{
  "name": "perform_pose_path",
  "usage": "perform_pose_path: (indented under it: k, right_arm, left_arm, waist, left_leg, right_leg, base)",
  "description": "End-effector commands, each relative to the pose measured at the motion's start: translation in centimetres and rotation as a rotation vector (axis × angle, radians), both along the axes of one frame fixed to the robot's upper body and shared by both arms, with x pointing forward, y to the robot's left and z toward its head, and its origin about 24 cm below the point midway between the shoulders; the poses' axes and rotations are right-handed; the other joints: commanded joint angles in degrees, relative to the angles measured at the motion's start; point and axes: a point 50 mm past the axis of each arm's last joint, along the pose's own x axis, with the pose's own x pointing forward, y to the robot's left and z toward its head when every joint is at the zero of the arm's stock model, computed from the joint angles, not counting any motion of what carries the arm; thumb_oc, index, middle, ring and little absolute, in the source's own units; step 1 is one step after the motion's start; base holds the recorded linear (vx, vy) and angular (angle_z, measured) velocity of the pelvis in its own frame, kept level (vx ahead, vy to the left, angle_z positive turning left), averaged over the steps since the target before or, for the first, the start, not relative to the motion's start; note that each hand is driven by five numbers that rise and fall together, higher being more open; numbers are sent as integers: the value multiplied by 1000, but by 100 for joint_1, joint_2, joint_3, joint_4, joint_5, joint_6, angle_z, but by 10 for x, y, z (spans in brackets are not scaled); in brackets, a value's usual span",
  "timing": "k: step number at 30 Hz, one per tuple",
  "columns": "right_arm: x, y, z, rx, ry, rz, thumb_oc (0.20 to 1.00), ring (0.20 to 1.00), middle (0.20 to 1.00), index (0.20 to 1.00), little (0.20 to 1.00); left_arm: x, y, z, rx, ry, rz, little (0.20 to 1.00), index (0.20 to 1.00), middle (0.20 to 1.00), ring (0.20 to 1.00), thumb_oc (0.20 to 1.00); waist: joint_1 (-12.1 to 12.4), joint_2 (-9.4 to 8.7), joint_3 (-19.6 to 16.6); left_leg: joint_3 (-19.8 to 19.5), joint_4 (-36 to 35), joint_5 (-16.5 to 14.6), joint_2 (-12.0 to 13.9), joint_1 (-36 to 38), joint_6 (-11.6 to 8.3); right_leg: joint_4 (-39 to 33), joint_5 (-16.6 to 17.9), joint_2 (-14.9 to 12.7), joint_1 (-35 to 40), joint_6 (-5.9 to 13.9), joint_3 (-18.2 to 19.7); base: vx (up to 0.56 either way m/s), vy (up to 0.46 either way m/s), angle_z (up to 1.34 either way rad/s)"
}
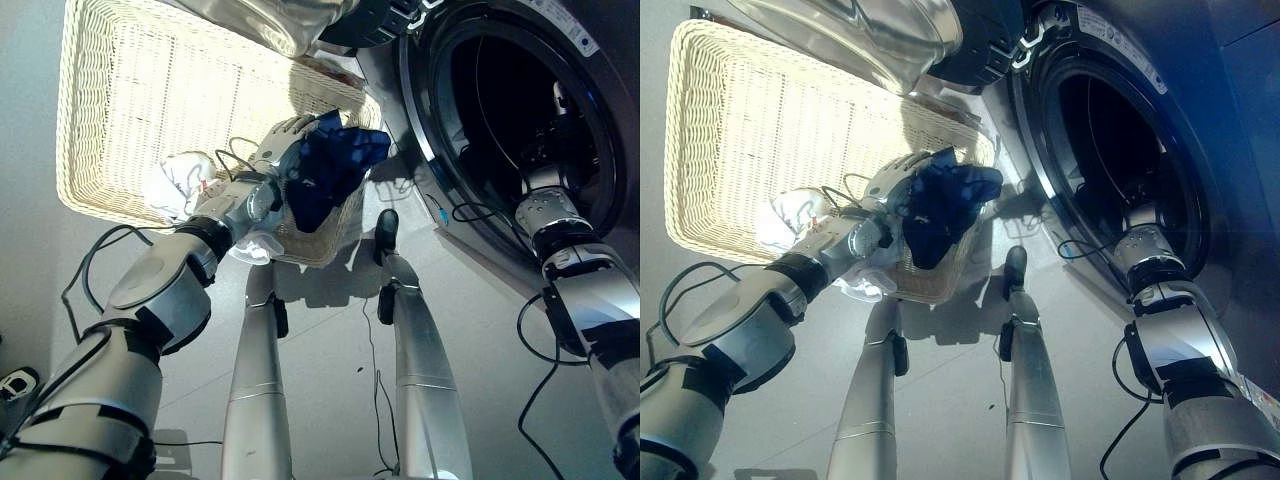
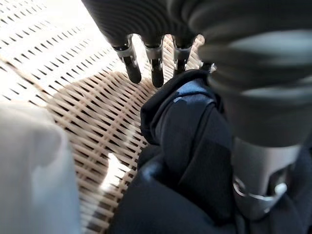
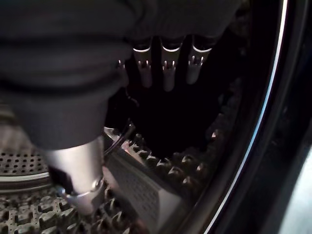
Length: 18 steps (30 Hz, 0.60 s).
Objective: Put the clothes into the washing machine.
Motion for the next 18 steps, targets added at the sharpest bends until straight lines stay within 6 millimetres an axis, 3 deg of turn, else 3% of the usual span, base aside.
perform_pose_path:
  k: [1, 12, 13, 14, 18]
  right_arm:
    - [-4, 0, 8, -7, -96, -29, 1000, 1000, 1000, 1000, 1000]
    - [-3, 13, 17, -23, -164, 0, 1000, 1000, 1000, 1000, 1000]
    - [-3, 15, 22, -29, -182, 6, 1000, 1000, 1000, 1000, 1000]
    - [-3, 17, 19, -29, -178, 9, 1000, 1000, 1000, 1000, 1000]
    - [-2, 20, 21, -26, -186, 13, 1000, 1000, 1000, 1000, 1000]
  left_arm:
    - [4, -3, 16, 51, -19, 11, 1000, 1000, 1000, 1000, 1000]
    - [6, 0, 10, 133, 68, 29, 1000, 1000, 1000, 1000, 1000]
    - [7, -2, 11, 142, 85, 23, 454, 454, 454, 454, 454]
    - [7, -3, 8, 146, 102, 18, 200, 200, 200, 200, 200]
    - [6, -9, 6, 151, 108, -6, 200, 200, 200, 200, 200]
  waist:
    - [-68, -343, -70]
    - [-164, -495, -70]
    - [-184, -499, -70]
    - [-184, -500, -70]
    - [-209, -501, -70]
  left_leg:
    - [100, 415, -542, -271, -103, 153]
    - [97, 433, -620, -222, -124, 131]
    - [103, 408, -557, -227, -193, 124]
    - [100, 429, -622, -221, -147, 121]
    - [101, 403, -577, -251, -203, 134]
  right_leg:
    - [-774, 643, 510, 257, 95, -260]
    - [-827, 615, 548, 274, 102, -246]
    - [-858, 665, 542, 211, 97, -235]
    - [-842, 616, 553, 253, 102, -228]
    - [-890, 679, 557, 188, 95, -199]
  base:
    - [8, -16, -4]
    - [0, 0, 0]
    - [0, 0, 0]
    - [0, 0, 0]
    - [0, 0, 0]
